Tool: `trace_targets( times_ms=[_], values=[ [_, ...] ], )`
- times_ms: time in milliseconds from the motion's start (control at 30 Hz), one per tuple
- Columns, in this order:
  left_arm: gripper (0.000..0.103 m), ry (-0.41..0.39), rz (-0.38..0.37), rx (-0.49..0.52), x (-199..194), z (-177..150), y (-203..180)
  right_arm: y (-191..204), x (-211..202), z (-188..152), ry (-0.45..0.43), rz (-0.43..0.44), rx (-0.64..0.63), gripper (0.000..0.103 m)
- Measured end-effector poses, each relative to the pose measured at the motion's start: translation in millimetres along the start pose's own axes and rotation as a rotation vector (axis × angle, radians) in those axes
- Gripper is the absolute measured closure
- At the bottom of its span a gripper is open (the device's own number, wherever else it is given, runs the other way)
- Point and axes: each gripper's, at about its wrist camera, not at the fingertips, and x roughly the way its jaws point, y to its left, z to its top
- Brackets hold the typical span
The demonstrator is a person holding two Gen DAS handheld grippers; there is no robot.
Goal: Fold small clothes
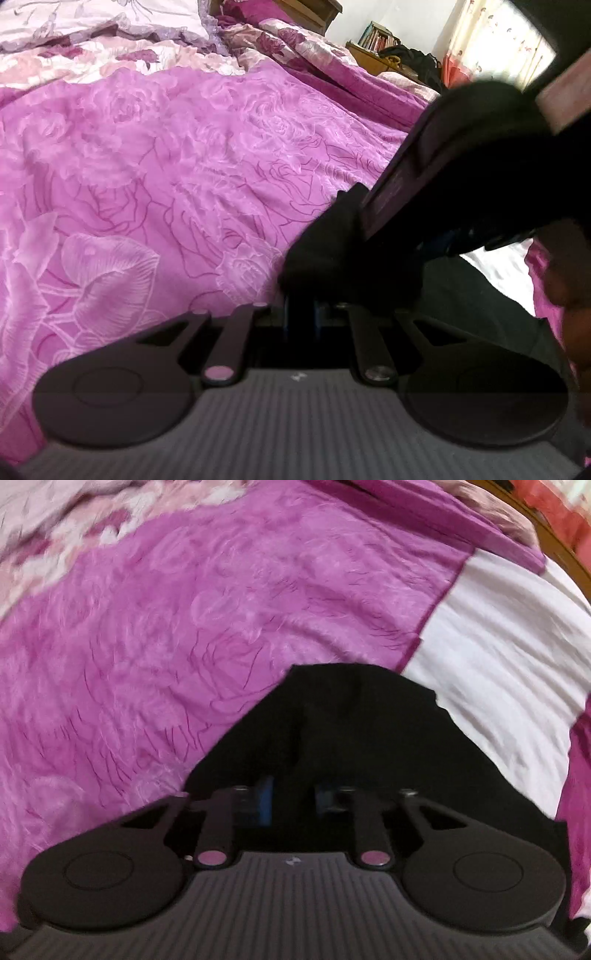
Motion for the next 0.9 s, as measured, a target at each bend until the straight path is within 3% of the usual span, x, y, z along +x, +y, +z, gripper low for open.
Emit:
trace_targets(
  times_ms=[167, 333, 533, 900],
  values=[
    [0.089, -0.003, 0.003, -0.015, 1, -1, 0, -6, -15, 1, -0.044, 0.06, 0.039, 0.091],
    [0.089, -0.001, -0.001, -0.028, 7, 4, 1, -28, -36, -4, -0.145, 0.107, 0.118, 0.092],
    [0.089, -0.01, 0.013, -0.007, 8, 3, -2, -74, -65, -25, -0.279, 0.082, 0.194, 0.092],
    [0.088, -0.041, 0.043, -0.004, 6, 1, -7, -206, -89, -106, -0.336, -0.049, 0.346, 0.093]
  ],
)
